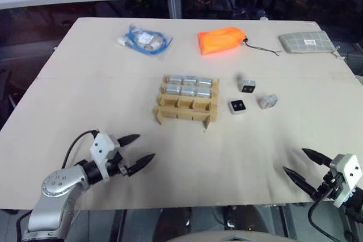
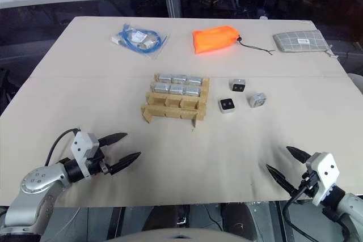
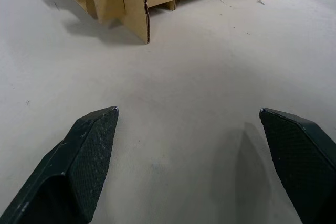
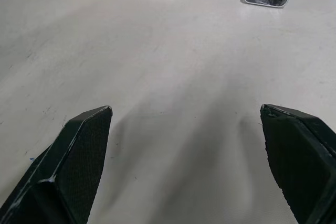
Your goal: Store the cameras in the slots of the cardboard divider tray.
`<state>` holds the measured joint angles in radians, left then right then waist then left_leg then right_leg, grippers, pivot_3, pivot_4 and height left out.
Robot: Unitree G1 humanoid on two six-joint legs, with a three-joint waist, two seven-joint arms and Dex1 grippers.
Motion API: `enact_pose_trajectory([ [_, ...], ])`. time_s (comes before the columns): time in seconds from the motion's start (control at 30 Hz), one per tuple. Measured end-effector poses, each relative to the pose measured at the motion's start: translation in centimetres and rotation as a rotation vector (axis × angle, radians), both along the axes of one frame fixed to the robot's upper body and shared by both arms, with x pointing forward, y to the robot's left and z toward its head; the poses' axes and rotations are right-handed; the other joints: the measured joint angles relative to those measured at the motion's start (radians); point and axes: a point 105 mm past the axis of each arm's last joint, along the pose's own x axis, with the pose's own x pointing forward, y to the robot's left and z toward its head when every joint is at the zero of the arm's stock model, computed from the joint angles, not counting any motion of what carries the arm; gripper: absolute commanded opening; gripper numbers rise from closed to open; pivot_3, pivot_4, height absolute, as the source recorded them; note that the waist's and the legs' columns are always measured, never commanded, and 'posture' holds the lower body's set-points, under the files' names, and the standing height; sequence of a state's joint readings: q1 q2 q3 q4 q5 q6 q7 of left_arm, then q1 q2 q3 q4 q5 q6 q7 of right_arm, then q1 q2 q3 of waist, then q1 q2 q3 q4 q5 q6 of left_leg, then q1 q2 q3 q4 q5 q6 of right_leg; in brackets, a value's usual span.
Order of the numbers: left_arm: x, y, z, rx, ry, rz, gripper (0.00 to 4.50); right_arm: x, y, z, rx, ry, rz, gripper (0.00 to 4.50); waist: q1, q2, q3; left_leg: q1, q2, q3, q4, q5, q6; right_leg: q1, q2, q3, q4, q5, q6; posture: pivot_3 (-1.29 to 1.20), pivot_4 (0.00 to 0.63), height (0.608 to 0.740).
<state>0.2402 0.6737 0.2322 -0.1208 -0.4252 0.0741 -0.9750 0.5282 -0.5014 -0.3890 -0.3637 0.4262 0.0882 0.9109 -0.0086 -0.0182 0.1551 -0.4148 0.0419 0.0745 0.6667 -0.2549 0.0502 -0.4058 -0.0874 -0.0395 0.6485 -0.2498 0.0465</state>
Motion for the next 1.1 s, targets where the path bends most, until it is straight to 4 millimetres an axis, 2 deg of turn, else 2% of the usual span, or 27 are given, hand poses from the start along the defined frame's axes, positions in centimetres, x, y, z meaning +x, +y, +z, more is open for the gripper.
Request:
enact_pose_trajectory([
  [0.87, 0.3, 0.2, -0.2, -0.008, -0.013, -0.013, 4.50, 0.9, 0.5, -0.2, -0.013, -0.016, 0.026, 4.48, 0.002, 0.002, -0.003, 0.001, 0.000, 0.000, 0.002, 0.000, 0.000, 0.000, 0.001, 0.000, 0.003, 0.000, 0.000, 0.00, 0.150, 0.740],
  [1.1, 0.5, -0.3, 0.6, -0.059, -0.018, -0.060, 4.50, 2.5, 1.9, 0.3, 0.006, -0.054, 0.051, 4.48, 0.001, 0.002, -0.003, 0.001, 0.000, 0.000, 0.003, 0.000, 0.000, 0.000, 0.001, 0.000, 0.004, 0.000, 0.000, 0.00, 0.150, 0.740],
])
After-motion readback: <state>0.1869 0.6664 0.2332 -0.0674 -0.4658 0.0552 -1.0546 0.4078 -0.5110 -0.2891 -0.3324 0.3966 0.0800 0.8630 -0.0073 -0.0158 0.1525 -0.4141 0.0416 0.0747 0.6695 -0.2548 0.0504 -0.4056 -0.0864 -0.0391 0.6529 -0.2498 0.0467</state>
